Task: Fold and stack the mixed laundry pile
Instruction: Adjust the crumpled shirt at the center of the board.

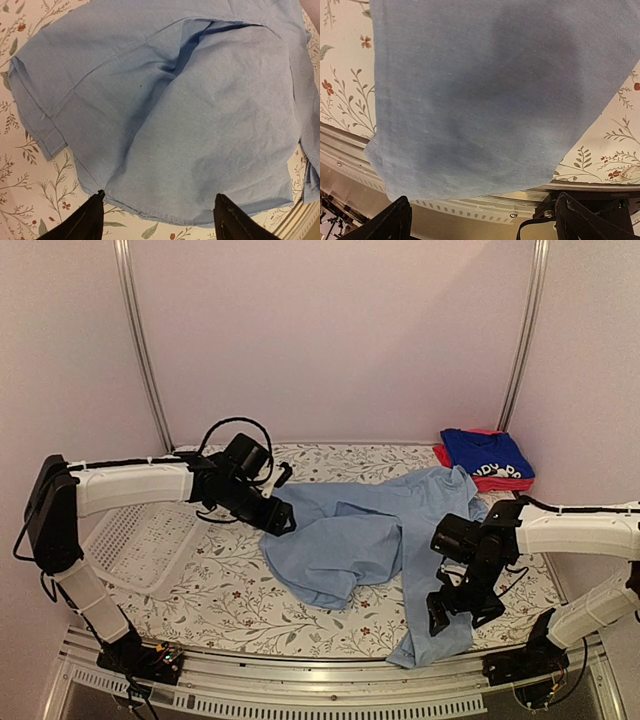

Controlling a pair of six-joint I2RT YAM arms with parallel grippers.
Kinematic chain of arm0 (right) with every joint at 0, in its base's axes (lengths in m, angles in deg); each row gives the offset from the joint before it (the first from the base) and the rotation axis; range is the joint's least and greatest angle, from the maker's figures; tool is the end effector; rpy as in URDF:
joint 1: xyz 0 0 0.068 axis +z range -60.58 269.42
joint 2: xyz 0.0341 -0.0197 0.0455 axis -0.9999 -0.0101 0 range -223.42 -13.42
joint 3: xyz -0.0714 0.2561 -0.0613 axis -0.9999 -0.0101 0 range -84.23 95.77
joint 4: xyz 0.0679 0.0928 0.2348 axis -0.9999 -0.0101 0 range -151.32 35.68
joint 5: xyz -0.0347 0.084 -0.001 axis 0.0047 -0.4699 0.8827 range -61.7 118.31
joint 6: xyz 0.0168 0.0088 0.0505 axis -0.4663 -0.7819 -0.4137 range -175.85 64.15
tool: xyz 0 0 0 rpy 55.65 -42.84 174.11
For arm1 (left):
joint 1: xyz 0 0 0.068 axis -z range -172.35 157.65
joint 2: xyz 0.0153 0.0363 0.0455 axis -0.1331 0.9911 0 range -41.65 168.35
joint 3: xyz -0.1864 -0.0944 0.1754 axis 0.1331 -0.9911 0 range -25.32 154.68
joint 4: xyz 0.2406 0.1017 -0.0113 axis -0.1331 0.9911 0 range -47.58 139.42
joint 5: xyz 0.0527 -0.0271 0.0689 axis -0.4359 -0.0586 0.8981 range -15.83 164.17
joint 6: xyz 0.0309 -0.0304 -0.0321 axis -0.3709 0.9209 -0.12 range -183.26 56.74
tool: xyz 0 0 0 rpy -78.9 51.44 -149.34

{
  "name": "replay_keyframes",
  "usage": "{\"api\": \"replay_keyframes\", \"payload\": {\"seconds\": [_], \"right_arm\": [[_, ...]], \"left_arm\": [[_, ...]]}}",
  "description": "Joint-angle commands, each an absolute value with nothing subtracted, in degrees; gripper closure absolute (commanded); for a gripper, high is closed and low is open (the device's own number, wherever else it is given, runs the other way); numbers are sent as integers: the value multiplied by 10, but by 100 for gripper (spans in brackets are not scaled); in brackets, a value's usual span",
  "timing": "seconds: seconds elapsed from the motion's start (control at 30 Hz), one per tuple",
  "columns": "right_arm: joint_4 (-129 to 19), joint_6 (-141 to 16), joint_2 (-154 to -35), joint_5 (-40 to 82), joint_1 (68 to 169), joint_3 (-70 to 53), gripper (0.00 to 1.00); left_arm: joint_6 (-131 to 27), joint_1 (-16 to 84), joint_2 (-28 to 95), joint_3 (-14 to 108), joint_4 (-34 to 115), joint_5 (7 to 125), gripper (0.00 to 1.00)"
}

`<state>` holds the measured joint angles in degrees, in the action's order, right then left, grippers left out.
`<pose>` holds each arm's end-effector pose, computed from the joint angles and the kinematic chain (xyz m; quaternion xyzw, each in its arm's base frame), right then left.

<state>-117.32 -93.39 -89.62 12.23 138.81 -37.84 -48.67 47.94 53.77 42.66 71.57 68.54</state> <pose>0.1188 0.1538 0.1921 0.0987 -0.9849 -0.0848 0.1138 0.2649 -0.2290 0.2253 0.2265 0.9295 -0.1740 0.2332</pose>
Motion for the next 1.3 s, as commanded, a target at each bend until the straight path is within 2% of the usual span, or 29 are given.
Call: {"api": "replay_keyframes", "payload": {"seconds": [0.0, 0.1, 0.2, 0.23, 0.27, 0.37, 0.4, 0.5, 0.67, 0.87, 1.13, 1.27], "right_arm": [[-1162, -985, -933, 164, 1407, -398, 1], [-1135, -988, -965, 155, 1415, -419, 1], [-1107, -997, -977, 147, 1419, -433, 11], [-1097, -998, -983, 145, 1420, -441, 18], [-1085, -998, -987, 139, 1420, -450, 30], [-1071, -999, -995, 128, 1420, -453, 78], [-1076, -997, -994, 128, 1420, -439, 88], [-1120, -987, -976, 141, 1420, -369, 100], [-1199, -960, -958, 166, 1420, -237, 100], [-1262, -926, -947, 237, 1410, -97, 100], [-1253, -860, -930, 246, 1312, 72, 100], [-1246, -826, -944, 263, 1284, 153, 100]], "left_arm": [[-477, 496, 551, 437, 693, 691, 25], [-479, 496, 556, 440, 688, 690, 24], [-485, 496, 559, 439, 687, 692, 24], [-487, 496, 560, 437, 686, 692, 24], [-490, 496, 559, 436, 687, 692, 24], [-493, 496, 555, 429, 687, 690, 24], [-494, 496, 552, 424, 686, 688, 24], [-493, 496, 543, 408, 681, 670, 25], [-497, 508, 526, 368, 662, 637, 24], [-494, 549, 515, 324, 635, 615, 16], [-518, 614, 550, 362, 573, 638, 8], [-531, 632, 607, 393, 554, 649, 8]]}}
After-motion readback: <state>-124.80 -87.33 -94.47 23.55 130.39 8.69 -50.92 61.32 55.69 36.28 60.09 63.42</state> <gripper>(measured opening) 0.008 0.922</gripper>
